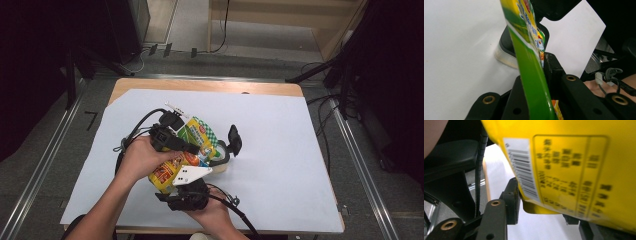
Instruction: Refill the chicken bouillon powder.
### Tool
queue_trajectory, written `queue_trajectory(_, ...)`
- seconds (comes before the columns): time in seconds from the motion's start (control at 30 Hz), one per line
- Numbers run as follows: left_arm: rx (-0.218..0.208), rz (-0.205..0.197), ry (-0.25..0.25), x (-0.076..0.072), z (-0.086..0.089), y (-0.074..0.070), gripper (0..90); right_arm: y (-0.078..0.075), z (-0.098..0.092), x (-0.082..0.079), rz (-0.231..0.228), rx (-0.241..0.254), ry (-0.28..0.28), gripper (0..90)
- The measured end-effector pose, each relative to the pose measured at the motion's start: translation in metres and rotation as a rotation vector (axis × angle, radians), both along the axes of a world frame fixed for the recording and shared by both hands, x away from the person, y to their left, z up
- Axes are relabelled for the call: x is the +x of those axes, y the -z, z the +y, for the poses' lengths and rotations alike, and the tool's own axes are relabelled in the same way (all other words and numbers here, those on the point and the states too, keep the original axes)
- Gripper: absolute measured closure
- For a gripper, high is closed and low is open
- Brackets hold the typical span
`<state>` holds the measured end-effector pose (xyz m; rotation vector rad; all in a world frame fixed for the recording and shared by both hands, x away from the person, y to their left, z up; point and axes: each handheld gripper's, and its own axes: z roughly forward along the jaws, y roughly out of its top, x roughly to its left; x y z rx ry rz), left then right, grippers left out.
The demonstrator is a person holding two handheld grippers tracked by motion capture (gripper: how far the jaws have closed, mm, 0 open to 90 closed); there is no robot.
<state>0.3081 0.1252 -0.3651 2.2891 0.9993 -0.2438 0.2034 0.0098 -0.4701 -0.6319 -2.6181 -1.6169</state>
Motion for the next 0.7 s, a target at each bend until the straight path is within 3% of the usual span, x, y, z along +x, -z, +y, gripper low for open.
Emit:
queue_trajectory(0.1, 0.024, 0.021, -0.006, 0.007, -0.004, -0.001, 86.3, -0.002, 0.001, 0.001, -0.01, -0.027, -0.006, 55.4)
queue_trajectory(0.33, 0.027, 0.054, -0.009, 0.019, -0.012, -0.006, 86.3, -0.01, -0.002, 0.009, -0.026, -0.04, 0.019, 59.0)
queue_trajectory(0.43, -0.003, 0.071, -0.007, 0.021, -0.011, -0.006, 85.4, -0.011, -0.004, 0.011, -0.034, -0.022, 0.023, 60.8)
queue_trajectory(0.57, -0.018, 0.087, 0.0, 0.021, -0.009, -0.006, 81.3, -0.009, -0.005, 0.011, 0.005, 0.007, 0.009, 62.1)
queue_trajectory(0.7, -0.027, 0.087, 0.006, 0.019, -0.006, -0.006, 77.8, -0.007, -0.005, 0.009, 0.015, 0.045, 0.006, 62.3)
